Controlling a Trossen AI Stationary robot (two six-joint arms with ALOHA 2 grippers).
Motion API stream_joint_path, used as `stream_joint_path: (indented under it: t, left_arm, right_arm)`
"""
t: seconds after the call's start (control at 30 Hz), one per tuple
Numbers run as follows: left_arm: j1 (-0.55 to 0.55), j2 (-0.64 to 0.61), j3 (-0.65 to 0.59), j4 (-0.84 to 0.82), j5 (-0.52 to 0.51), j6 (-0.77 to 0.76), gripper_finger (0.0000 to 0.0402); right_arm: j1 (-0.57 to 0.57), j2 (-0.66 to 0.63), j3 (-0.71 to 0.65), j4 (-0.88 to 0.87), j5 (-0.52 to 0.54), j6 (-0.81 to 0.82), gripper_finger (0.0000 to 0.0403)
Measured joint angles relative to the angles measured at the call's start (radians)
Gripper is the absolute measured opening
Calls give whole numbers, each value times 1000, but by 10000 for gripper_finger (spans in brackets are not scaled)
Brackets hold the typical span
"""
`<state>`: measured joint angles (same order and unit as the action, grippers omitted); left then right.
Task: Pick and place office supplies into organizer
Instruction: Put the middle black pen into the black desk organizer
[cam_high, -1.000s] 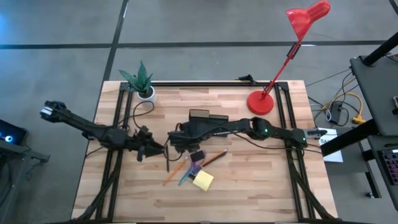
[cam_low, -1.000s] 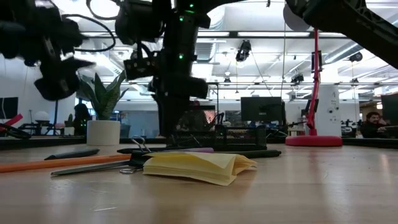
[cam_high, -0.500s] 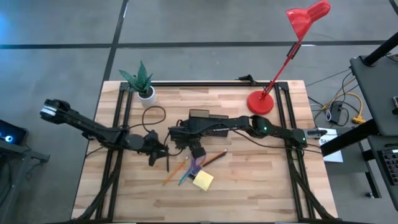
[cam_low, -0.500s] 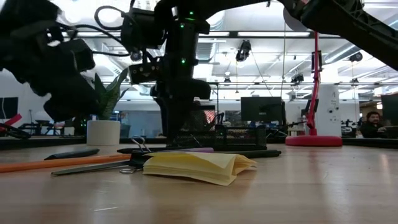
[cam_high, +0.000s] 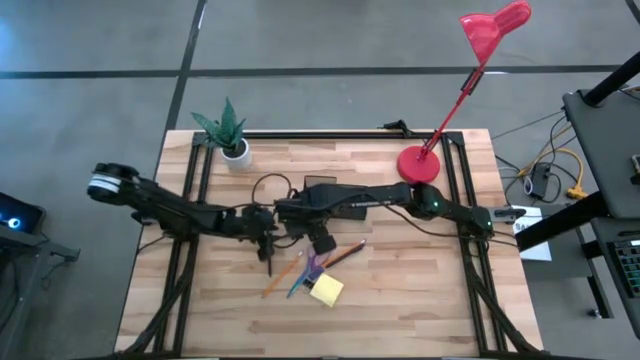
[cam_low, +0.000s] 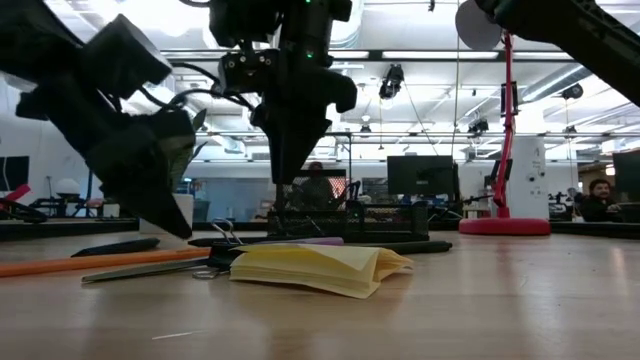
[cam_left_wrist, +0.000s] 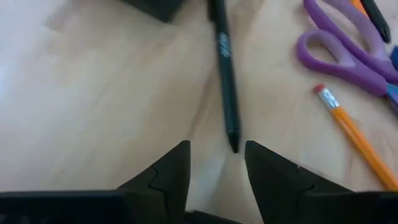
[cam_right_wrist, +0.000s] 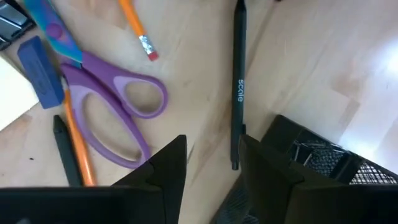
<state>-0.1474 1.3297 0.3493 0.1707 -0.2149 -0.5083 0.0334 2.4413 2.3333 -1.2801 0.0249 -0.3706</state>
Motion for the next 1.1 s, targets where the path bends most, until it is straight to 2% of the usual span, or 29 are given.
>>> stream_joint_path:
  t: [0.2,0.7,1.0,1.1]
  left_arm:
    - [-2,59,53,7,34,2,109]
    - [24,132,84,13,8,68,103]
    - [25,135,86,12,19,97,27]
    - [26,135,86,14,36,97,15]
  right_arm:
    - [2,0,-2,2,0,16,137]
    - [1,0,-17,39,-8,-3,125]
    - [-6,0,-62,69,-10,-19,102]
    - [-12,0,-66,92,-10,-19,95]
